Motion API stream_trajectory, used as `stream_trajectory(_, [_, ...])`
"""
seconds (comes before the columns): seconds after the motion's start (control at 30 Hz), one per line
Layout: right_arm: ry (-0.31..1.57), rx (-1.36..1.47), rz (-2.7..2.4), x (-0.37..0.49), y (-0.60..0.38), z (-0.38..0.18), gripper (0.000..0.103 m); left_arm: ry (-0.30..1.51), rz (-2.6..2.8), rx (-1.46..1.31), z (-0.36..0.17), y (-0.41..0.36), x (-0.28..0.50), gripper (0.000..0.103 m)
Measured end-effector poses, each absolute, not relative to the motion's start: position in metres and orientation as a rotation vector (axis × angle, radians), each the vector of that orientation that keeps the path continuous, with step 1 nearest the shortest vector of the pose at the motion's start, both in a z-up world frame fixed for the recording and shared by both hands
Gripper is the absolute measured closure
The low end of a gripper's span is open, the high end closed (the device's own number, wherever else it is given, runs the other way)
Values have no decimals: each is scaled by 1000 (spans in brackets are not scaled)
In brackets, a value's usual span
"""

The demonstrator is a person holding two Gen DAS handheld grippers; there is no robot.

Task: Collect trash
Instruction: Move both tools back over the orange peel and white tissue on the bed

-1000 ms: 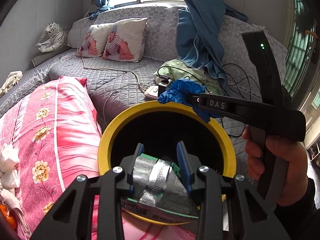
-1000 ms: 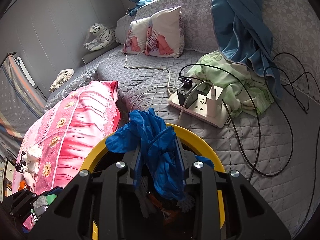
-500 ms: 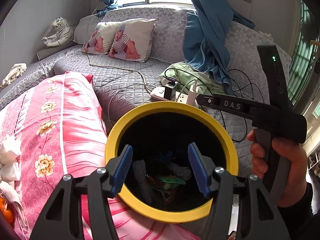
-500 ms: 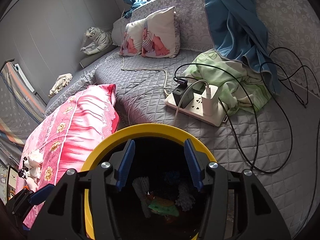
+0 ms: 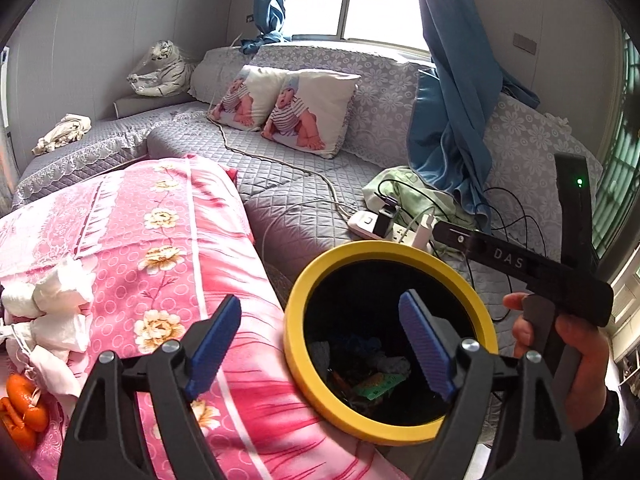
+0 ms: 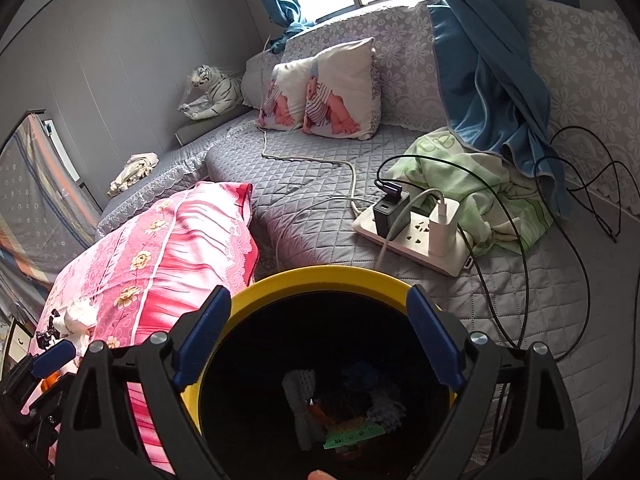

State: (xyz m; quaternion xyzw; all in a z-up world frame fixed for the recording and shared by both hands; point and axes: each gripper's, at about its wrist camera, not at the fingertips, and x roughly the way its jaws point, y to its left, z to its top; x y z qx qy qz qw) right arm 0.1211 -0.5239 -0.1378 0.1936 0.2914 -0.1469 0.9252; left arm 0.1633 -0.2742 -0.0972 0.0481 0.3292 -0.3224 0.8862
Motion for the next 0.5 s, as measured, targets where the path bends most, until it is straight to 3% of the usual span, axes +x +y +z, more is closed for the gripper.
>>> stream_trajectory(0.17, [548, 345, -251, 129, -499, -124, 10, 642, -604, 87, -92, -240, 167, 10])
stream_trajectory(0.5, [486, 289, -122, 153, -444, -105, 9, 646, -454, 36, -97, -152, 179, 8])
